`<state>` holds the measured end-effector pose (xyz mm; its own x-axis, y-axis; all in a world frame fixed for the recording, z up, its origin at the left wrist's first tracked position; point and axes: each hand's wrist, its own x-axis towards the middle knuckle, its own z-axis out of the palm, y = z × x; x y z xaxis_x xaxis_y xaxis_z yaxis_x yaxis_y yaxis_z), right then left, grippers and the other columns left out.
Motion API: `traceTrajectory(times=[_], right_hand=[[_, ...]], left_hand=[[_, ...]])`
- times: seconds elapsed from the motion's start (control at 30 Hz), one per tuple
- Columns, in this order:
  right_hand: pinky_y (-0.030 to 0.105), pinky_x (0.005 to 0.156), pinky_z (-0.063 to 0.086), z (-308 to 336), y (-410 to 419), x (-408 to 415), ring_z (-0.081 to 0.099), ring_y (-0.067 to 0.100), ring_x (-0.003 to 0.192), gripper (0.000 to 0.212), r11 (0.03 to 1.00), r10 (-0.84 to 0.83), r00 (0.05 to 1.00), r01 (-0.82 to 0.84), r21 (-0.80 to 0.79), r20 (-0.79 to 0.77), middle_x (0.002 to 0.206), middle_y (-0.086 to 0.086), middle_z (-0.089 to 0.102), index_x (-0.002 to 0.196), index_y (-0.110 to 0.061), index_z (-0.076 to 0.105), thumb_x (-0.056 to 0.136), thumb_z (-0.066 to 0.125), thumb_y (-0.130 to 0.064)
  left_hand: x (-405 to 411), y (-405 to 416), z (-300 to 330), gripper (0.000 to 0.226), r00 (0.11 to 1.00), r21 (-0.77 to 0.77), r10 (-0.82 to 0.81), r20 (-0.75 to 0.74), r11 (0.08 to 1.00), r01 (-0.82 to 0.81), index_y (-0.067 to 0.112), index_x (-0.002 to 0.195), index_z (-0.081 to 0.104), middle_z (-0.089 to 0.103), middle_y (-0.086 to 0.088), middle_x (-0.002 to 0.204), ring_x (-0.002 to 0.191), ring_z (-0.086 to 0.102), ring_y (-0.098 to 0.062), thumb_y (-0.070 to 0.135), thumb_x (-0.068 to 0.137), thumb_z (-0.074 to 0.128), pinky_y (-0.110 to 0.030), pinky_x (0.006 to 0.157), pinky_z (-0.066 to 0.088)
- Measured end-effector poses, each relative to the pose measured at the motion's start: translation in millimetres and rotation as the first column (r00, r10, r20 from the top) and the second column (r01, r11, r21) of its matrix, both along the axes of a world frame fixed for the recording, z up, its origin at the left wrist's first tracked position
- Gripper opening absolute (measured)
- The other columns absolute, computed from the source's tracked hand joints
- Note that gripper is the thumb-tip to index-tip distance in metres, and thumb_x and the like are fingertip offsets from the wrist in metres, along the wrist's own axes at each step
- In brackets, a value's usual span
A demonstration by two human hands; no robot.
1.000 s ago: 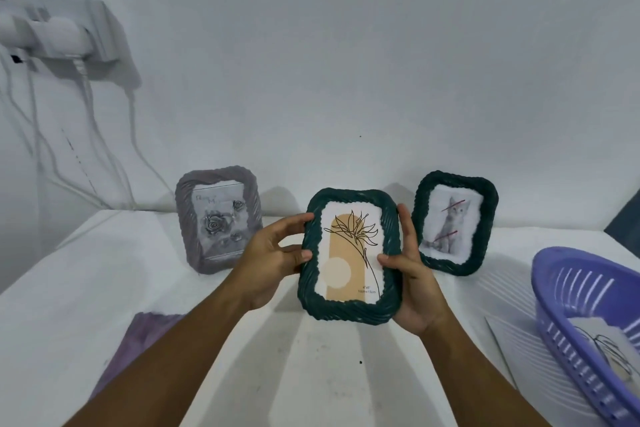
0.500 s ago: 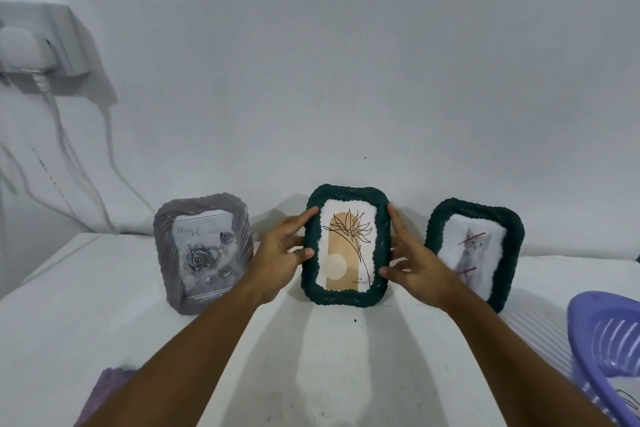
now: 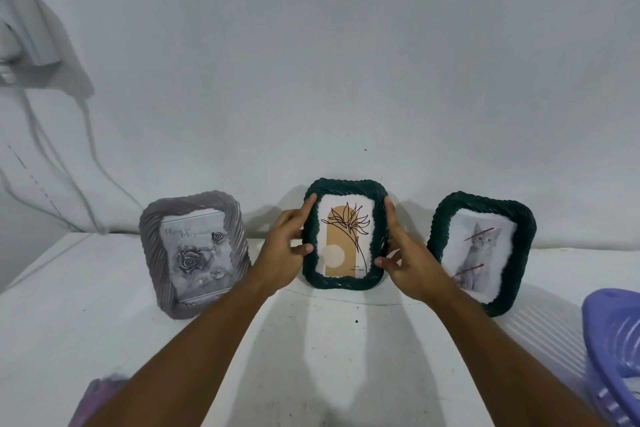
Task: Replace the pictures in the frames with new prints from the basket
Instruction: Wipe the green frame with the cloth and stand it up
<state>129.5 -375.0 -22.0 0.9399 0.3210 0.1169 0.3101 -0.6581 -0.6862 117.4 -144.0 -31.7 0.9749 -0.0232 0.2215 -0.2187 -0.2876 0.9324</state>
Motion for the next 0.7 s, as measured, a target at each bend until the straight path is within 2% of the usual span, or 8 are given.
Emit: traceTrajectory(times=[0.1,0.2,0.27,0.4,0.5,0.63,0.7], right_hand=[[0.029,0.076,0.05,-5.2,-2.0,-5.6,0.058,0.011,0.079,0.106,1.0,-0.009,1.0,0.009,-0.011,0.0,0.09,0.001,0.058,0.133,-0.061,-0.023,0.09,0.061,-0.012],[0.028,0.075,0.049,-9.8,-2.3,-10.8,0.059,0.008,0.078,0.105,1.0,-0.018,1.0,0.018,0.011,0.011,0.083,-0.005,0.057,0.134,-0.059,-0.022,0.091,0.06,-0.011],[0.027,0.077,0.048,-9.5,-0.9,-13.2,0.059,0.005,0.08,0.105,0.999,-0.024,1.0,0.024,0.028,0.019,0.09,-0.009,0.055,0.134,-0.06,-0.022,0.091,0.059,-0.01],[0.034,0.083,0.052,-7.7,0.9,-14.8,0.06,0.008,0.085,0.104,0.999,-0.045,0.999,0.045,0.002,0.015,0.095,-0.006,0.057,0.134,-0.058,-0.024,0.091,0.058,-0.011],[0.038,0.083,0.055,-7.0,-0.5,-17.0,0.061,0.012,0.088,0.104,0.999,-0.032,0.999,0.033,-0.023,0.04,0.109,0.002,0.06,0.134,-0.058,-0.025,0.091,0.06,-0.017],[0.035,0.083,0.054,-6.1,-6.0,-25.1,0.062,0.012,0.095,0.098,0.999,-0.02,0.997,0.023,-0.034,0.07,0.135,0.0,0.051,0.137,-0.057,-0.02,0.091,0.06,-0.026],[0.032,0.081,0.055,-4.8,-14.5,-33.9,0.061,0.009,0.09,0.088,0.998,-0.053,0.991,0.056,-0.025,0.124,0.132,-0.008,0.048,0.143,-0.053,-0.01,0.092,0.057,-0.027]], left_hand=[[-5.1,-1.4,-3.6,0.091,1.0,0.009,-0.013,0.015,1.0,0.013,0.053,0.134,0.033,0.044,-0.002,0.117,0.106,0.052,-0.03,-0.022,0.085,0.048,-0.033,0.087,0.054],[-9.8,-2.3,-9.0,0.092,1.0,0.02,0.001,0.015,1.0,-0.001,0.057,0.131,0.032,0.045,-0.003,0.119,0.102,0.052,-0.021,-0.022,0.085,0.048,-0.024,0.085,0.055],[-10.8,-3.1,-10.8,0.093,1.0,0.023,0.013,0.011,1.0,-0.013,0.058,0.13,0.03,0.045,-0.002,0.118,0.099,0.051,-0.012,-0.022,0.086,0.048,-0.017,0.081,0.053],[-10.9,-3.4,-11.5,0.094,1.0,0.072,0.023,0.01,0.997,-0.024,0.053,0.136,0.026,0.046,-0.004,0.112,0.098,0.051,-0.015,-0.022,0.084,0.049,-0.012,0.077,0.051],[-13.4,-3.3,-10.5,0.094,1.0,0.13,0.029,0.012,0.991,-0.03,0.052,0.137,0.023,0.045,-0.003,0.113,0.101,0.052,-0.014,-0.021,0.085,0.048,-0.013,0.078,0.052],[-20.0,-2.3,-8.5,0.092,0.999,0.215,0.048,-0.002,0.975,-0.046,0.047,0.142,0.02,0.04,-0.001,0.121,0.109,0.051,-0.013,-0.019,0.085,0.049,-0.02,0.086,0.053],[-27.3,-9.3,-5.7,0.082,0.991,0.33,0.111,0.077,0.935,-0.131,0.036,0.145,0.028,0.035,0.001,0.126,0.113,0.044,-0.011,-0.015,0.086,0.052,-0.011,0.095,0.043]])
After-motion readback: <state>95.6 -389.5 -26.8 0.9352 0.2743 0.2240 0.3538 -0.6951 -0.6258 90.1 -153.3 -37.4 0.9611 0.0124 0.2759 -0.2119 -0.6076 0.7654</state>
